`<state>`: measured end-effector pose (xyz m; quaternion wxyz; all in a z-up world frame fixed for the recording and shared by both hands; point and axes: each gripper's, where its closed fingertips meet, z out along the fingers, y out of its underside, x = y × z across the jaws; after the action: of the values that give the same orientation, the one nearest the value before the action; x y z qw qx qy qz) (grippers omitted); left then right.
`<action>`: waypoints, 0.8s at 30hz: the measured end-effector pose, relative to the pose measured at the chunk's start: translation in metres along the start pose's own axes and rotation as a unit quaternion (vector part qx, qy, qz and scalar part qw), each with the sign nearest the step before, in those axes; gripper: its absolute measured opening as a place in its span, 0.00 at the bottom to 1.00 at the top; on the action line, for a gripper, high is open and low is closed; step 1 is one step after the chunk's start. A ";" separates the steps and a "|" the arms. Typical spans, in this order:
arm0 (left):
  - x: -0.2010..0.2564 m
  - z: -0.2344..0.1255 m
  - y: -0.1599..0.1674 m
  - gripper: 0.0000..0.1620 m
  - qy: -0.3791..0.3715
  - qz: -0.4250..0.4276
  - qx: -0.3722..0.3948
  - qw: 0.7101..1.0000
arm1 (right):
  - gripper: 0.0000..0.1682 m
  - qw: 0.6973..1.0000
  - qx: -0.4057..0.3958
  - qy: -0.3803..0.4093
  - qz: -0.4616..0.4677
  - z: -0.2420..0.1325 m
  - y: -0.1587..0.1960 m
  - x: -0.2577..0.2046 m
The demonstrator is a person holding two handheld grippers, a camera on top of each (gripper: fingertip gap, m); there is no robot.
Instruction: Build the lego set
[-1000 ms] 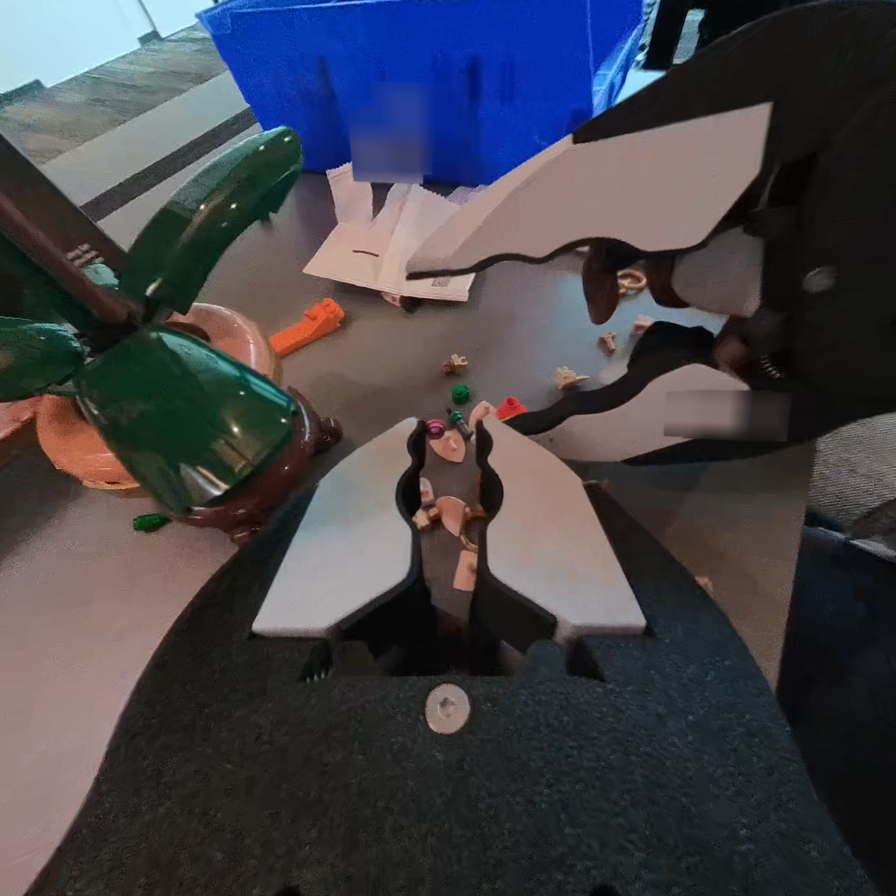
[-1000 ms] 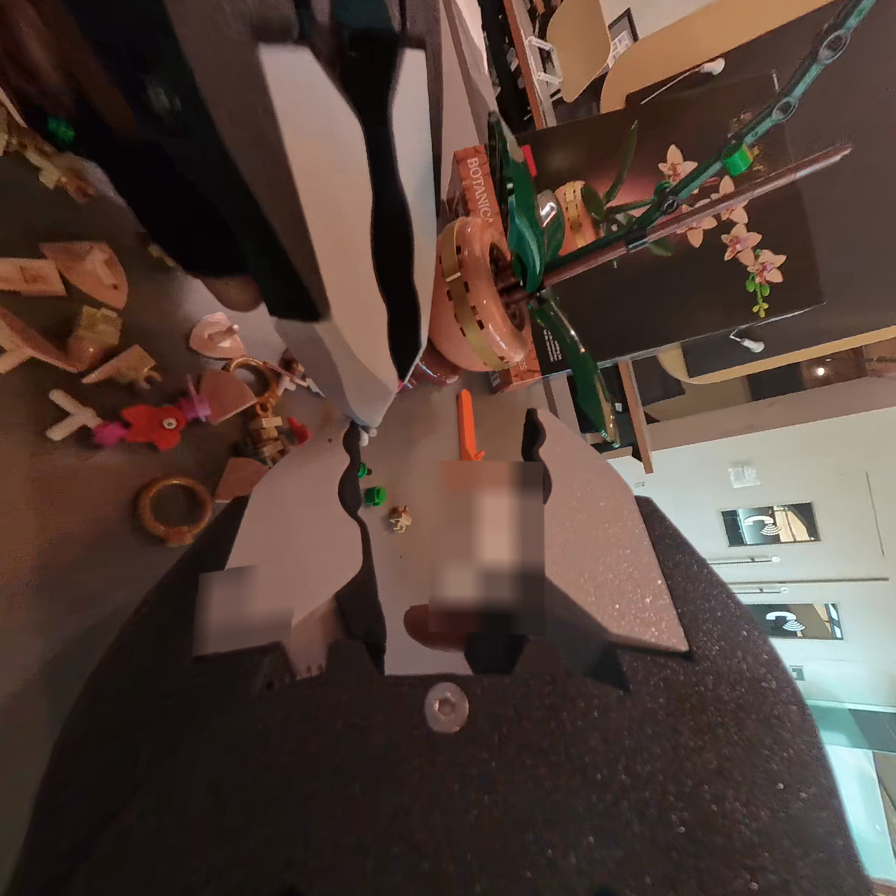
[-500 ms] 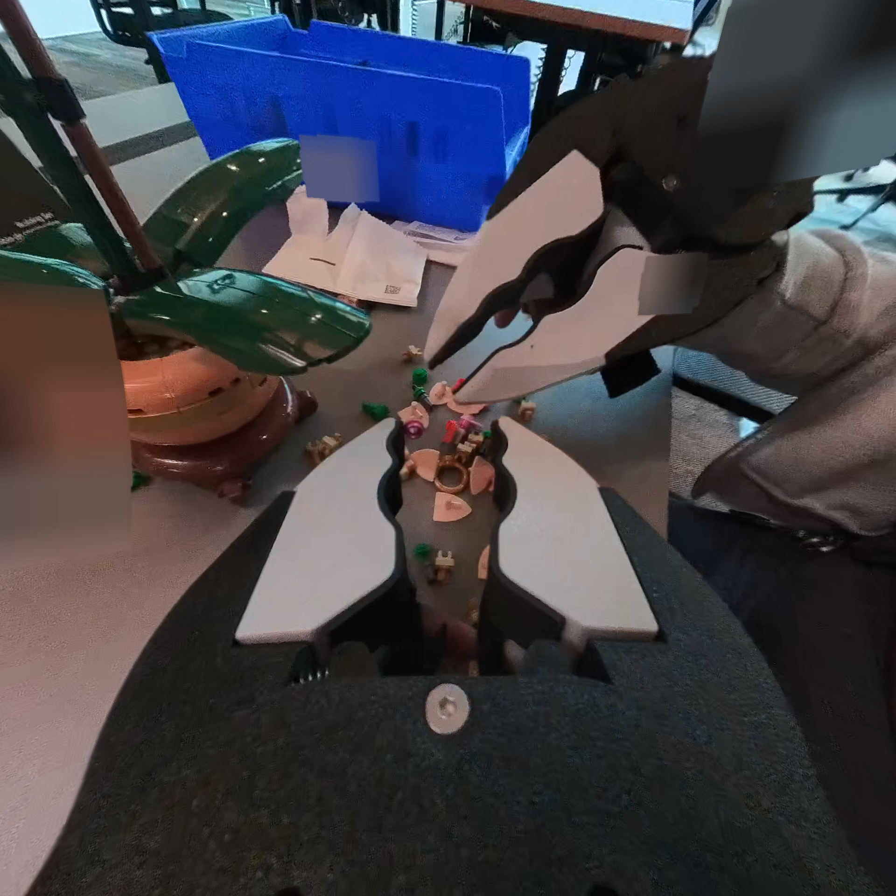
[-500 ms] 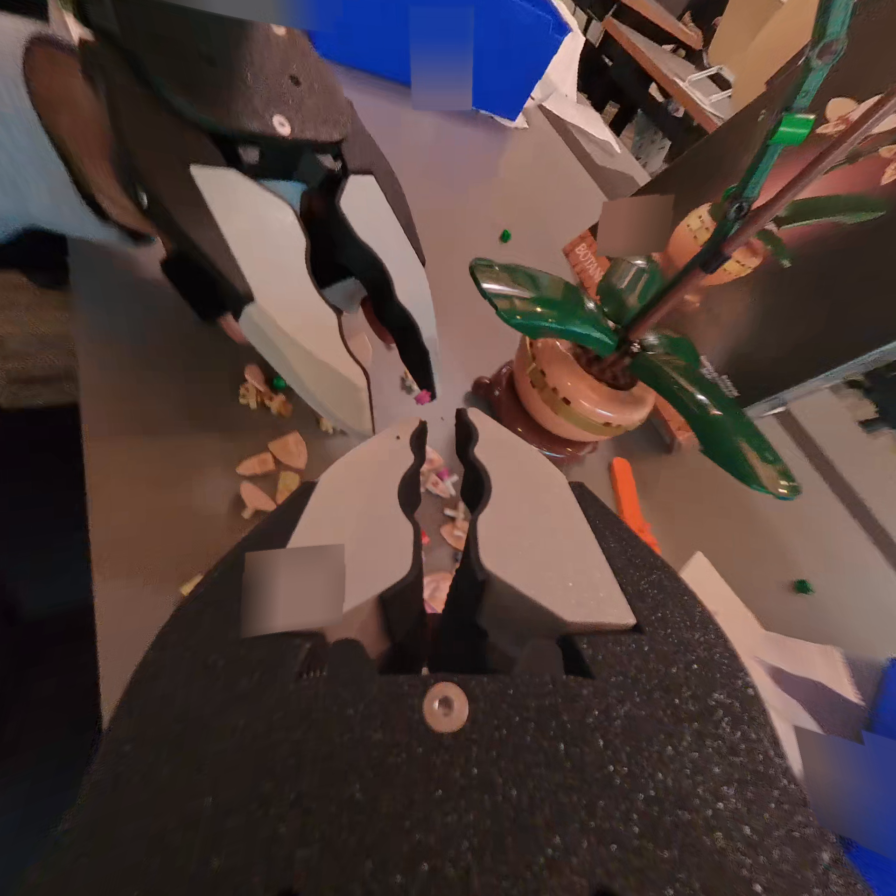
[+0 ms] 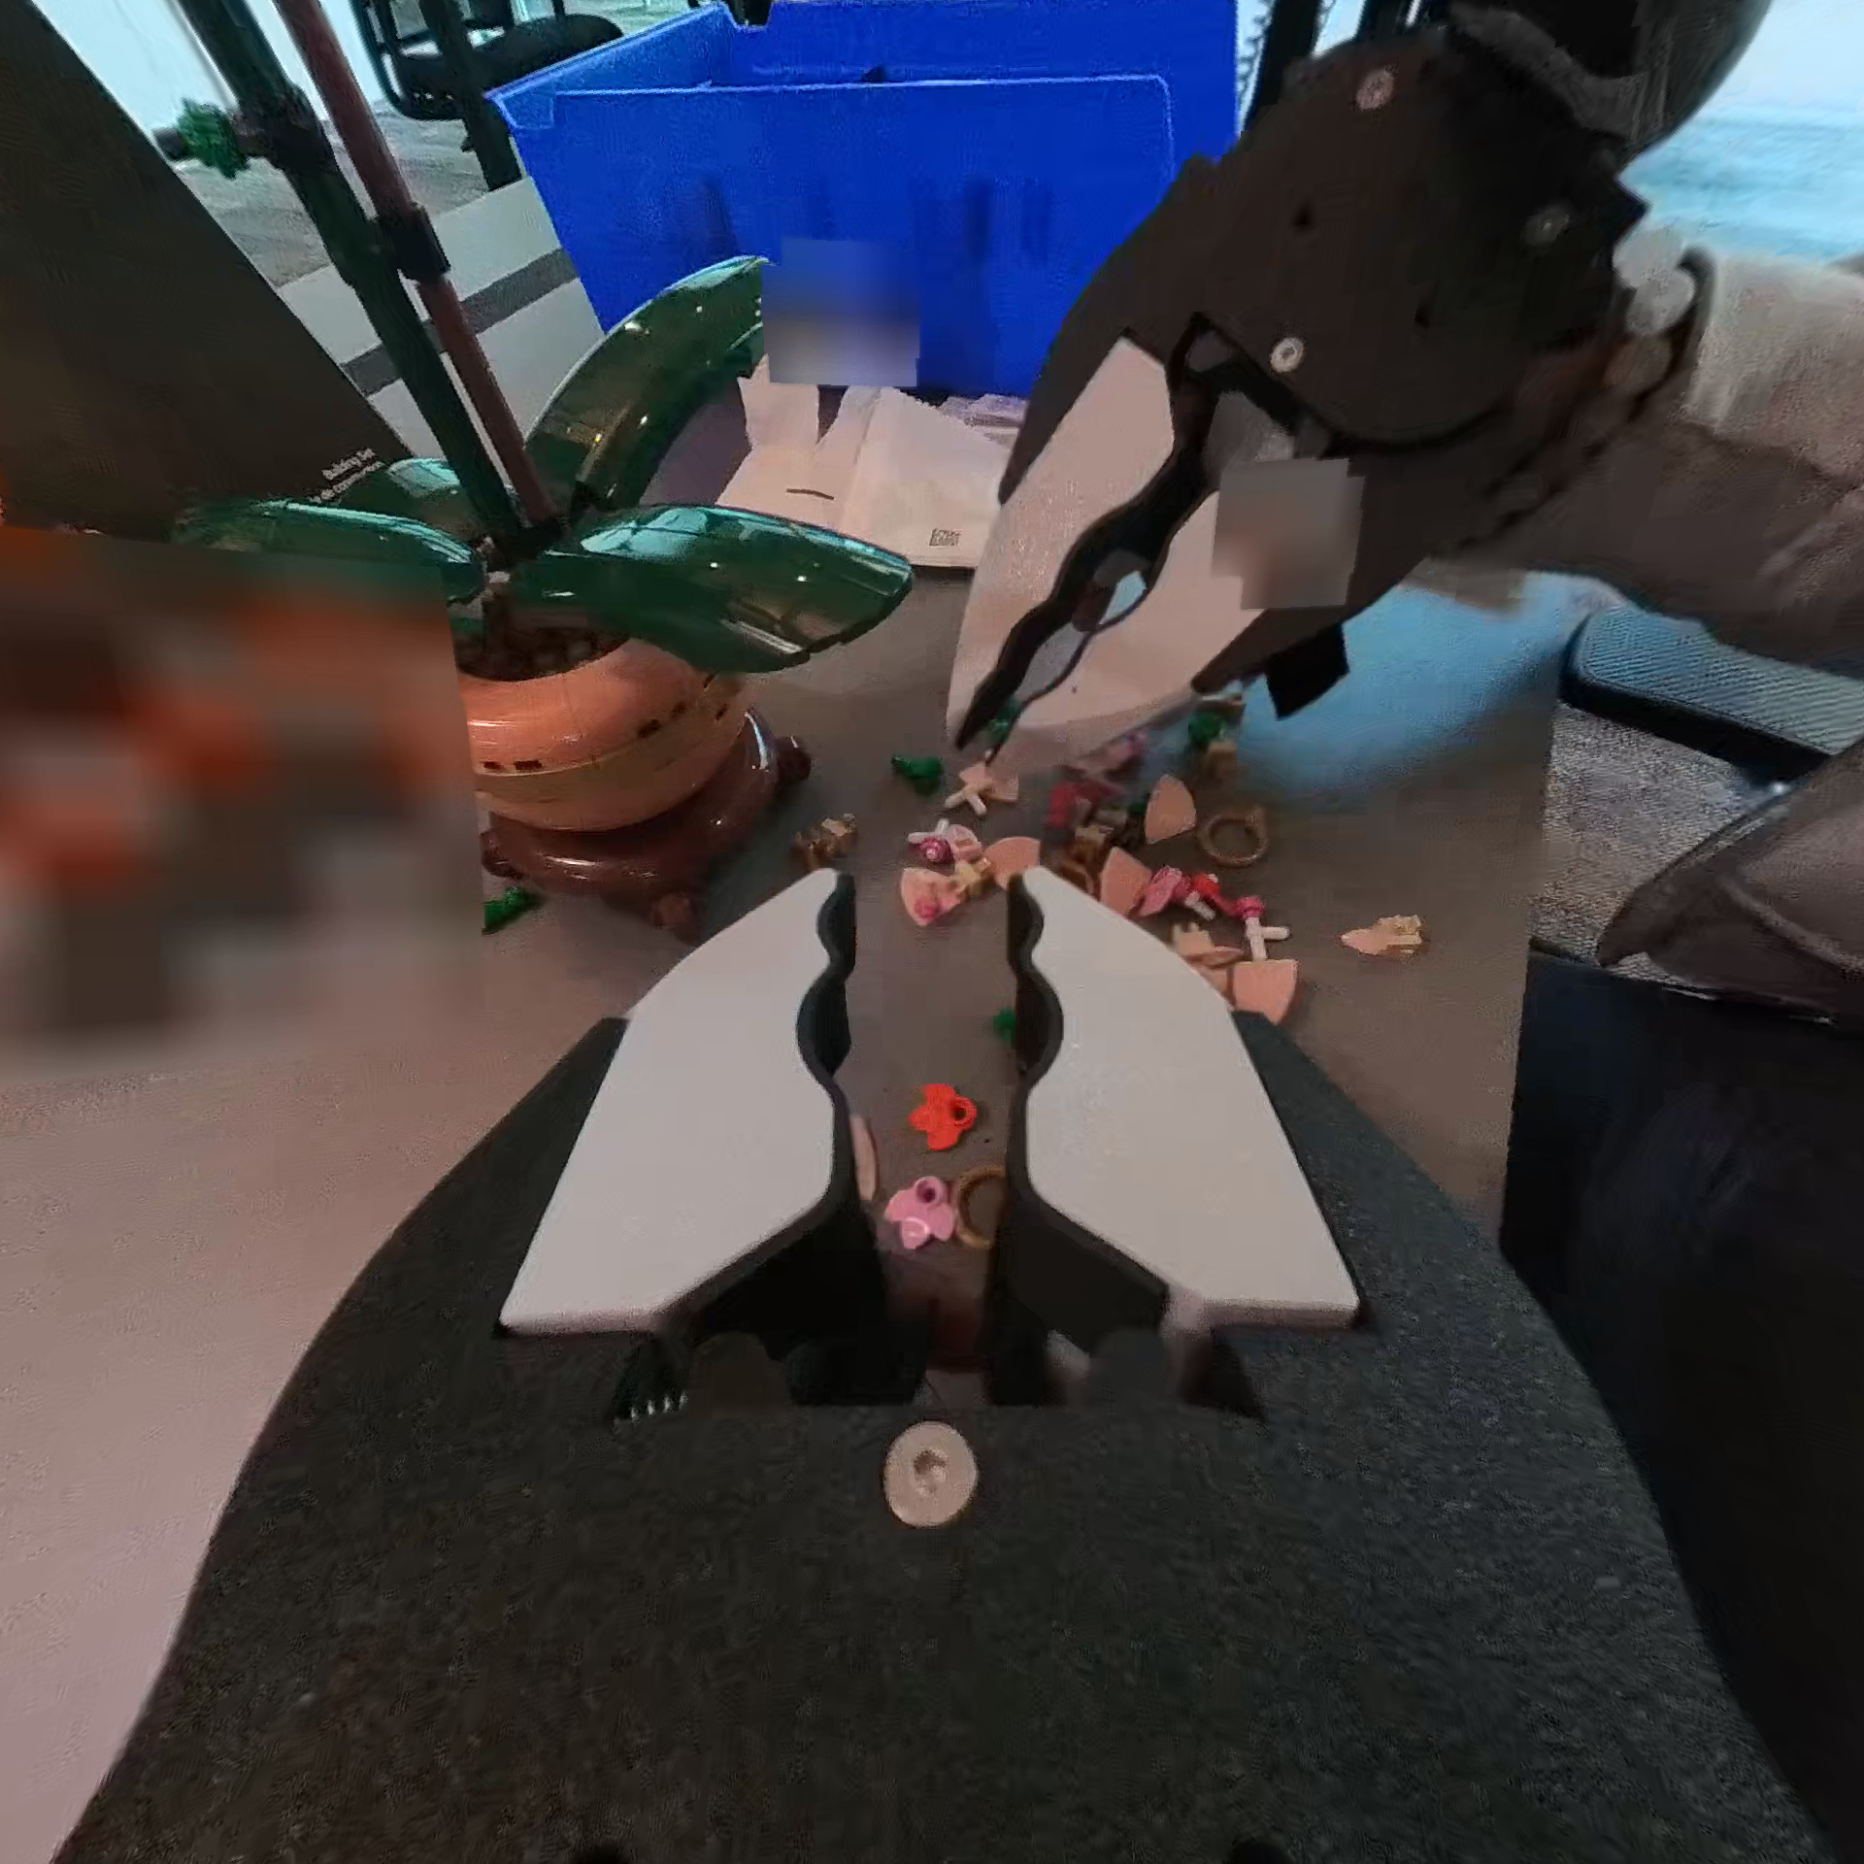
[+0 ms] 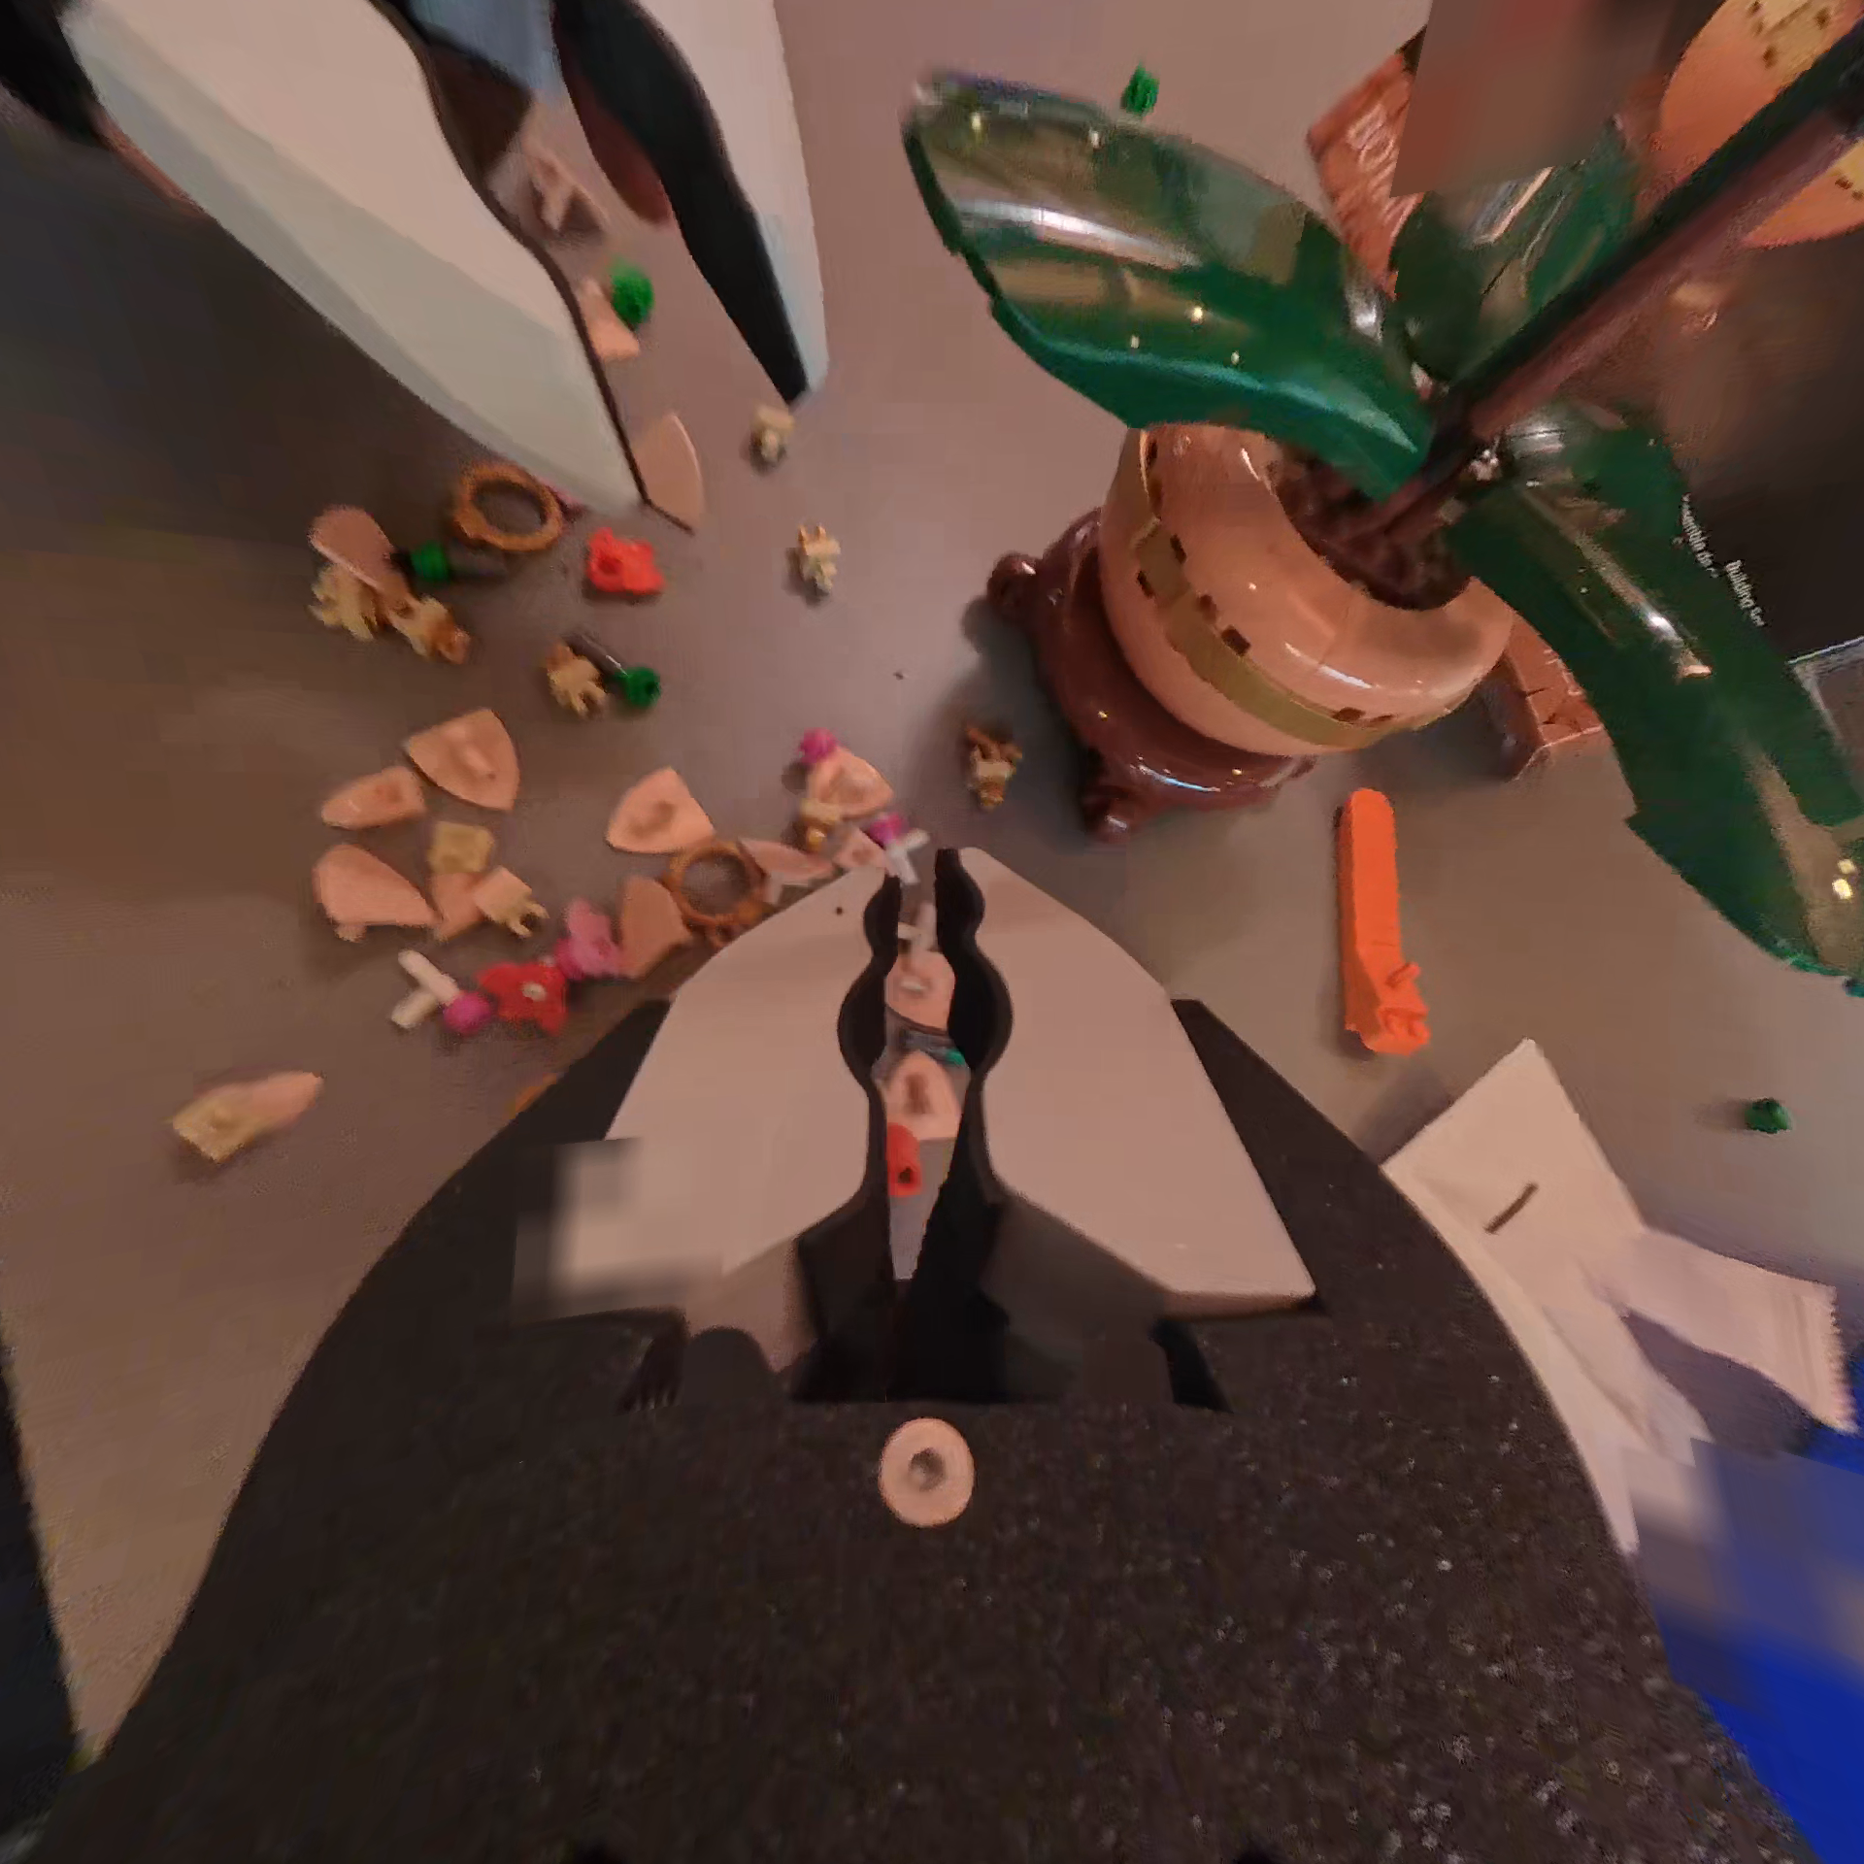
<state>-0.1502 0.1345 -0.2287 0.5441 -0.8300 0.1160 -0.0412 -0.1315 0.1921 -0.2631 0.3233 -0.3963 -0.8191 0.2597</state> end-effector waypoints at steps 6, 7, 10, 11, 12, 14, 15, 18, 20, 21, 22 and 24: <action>-0.004 -0.001 0.004 0.17 -0.013 0.014 -0.006 1.000 | 0.03 0.993 -0.048 -0.064 -0.083 0.023 0.013 0.013; -0.005 -0.001 0.004 0.16 -0.015 0.015 -0.006 1.000 | 0.03 0.992 -0.049 -0.074 -0.087 0.025 0.013 0.012; -0.008 -0.003 0.005 0.16 -0.024 0.020 -0.007 0.999 | 0.05 0.991 -0.043 -0.082 -0.098 0.026 0.008 0.006; -0.009 -0.002 0.006 0.16 -0.024 0.020 -0.007 0.999 | 0.06 0.990 -0.044 -0.083 -0.101 0.025 0.008 0.004; -0.009 -0.002 0.006 0.16 -0.023 0.017 -0.007 1.000 | 0.05 0.990 -0.047 -0.082 -0.104 0.024 0.009 0.003; -0.009 -0.001 0.008 0.16 -0.020 0.015 -0.009 1.000 | 0.06 0.989 -0.044 -0.091 -0.105 0.023 0.008 -0.002; -0.009 -0.001 0.009 0.16 -0.020 0.016 -0.011 1.000 | 0.06 0.989 -0.045 -0.092 -0.103 0.022 0.008 -0.003; -0.010 0.000 0.010 0.16 -0.024 0.022 -0.015 0.999 | 0.07 0.992 -0.039 -0.090 -0.083 0.021 0.004 -0.005; -0.010 0.000 0.010 0.16 -0.025 0.025 -0.016 0.999 | 0.09 0.992 -0.038 -0.095 -0.071 0.021 0.002 -0.010; -0.010 0.000 0.010 0.16 -0.025 0.025 -0.017 0.999 | 0.09 0.992 -0.042 -0.091 -0.072 0.022 0.003 -0.011; -0.010 0.000 0.011 0.16 -0.025 0.026 -0.018 0.999 | 0.10 0.993 -0.037 -0.088 -0.072 0.023 0.001 -0.013; -0.009 0.000 0.012 0.16 -0.025 0.027 -0.020 0.999 | 0.13 0.993 -0.032 -0.089 -0.073 0.023 -0.002 -0.017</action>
<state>-0.1610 0.1327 -0.2389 0.5309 -0.8381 0.1257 -0.0028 -0.1408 0.1733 -0.2822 0.2546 -0.3212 -0.8790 0.2438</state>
